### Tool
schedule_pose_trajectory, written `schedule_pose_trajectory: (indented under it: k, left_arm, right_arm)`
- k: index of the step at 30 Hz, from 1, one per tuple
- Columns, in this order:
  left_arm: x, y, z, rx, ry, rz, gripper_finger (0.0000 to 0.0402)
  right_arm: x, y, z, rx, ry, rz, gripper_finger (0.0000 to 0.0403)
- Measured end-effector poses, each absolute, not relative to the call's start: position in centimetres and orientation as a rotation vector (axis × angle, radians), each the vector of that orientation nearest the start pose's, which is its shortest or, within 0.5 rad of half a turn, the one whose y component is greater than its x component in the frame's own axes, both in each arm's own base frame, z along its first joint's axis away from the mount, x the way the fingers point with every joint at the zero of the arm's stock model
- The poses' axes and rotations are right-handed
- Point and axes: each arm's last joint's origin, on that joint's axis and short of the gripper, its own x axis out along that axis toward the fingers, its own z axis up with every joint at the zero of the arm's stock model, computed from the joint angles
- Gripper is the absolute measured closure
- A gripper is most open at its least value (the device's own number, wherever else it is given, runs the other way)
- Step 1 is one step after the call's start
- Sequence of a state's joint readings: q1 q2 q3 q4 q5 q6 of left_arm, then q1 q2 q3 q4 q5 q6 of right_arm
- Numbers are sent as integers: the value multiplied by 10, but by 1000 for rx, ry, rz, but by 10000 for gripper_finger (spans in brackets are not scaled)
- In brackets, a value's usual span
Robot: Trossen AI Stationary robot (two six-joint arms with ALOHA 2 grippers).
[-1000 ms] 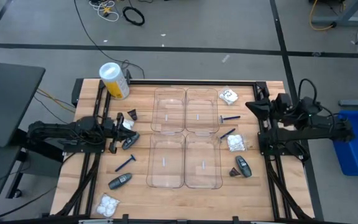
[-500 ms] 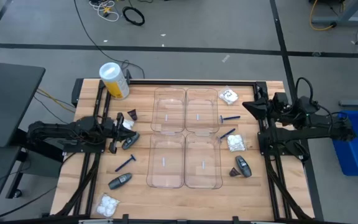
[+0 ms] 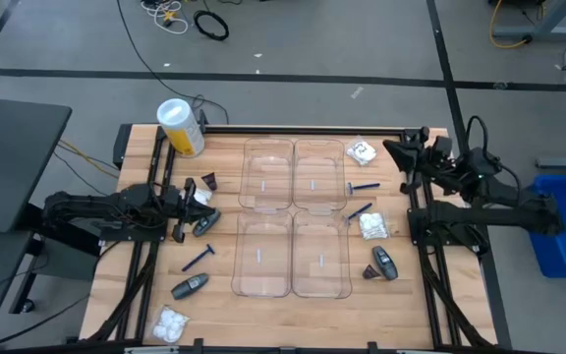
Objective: Pick & Place Travel size toiletries
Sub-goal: Put the top razor into the top right transparent bin
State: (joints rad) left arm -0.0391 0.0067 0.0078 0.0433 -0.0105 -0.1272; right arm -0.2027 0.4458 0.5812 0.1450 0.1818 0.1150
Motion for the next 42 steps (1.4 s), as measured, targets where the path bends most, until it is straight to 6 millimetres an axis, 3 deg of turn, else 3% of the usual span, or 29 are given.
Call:
schedule_pose_trajectory:
  k: [9, 19, 29, 42]
  left_arm:
    - [97, -3, 170, -129, -43, -31, 379]
    - [97, -4, 170, -128, -43, -31, 379]
    - [97, -3, 170, -128, -43, -31, 379]
    - [97, -4, 170, -128, -43, -31, 379]
  right_arm:
    - [104, -41, 327, 96, -203, -476, 403]
    - [104, -46, 321, 96, -135, -418, 403]
    - [111, -54, 325, 140, -172, -434, 403]
    - [117, -66, 371, 77, -89, -437, 403]
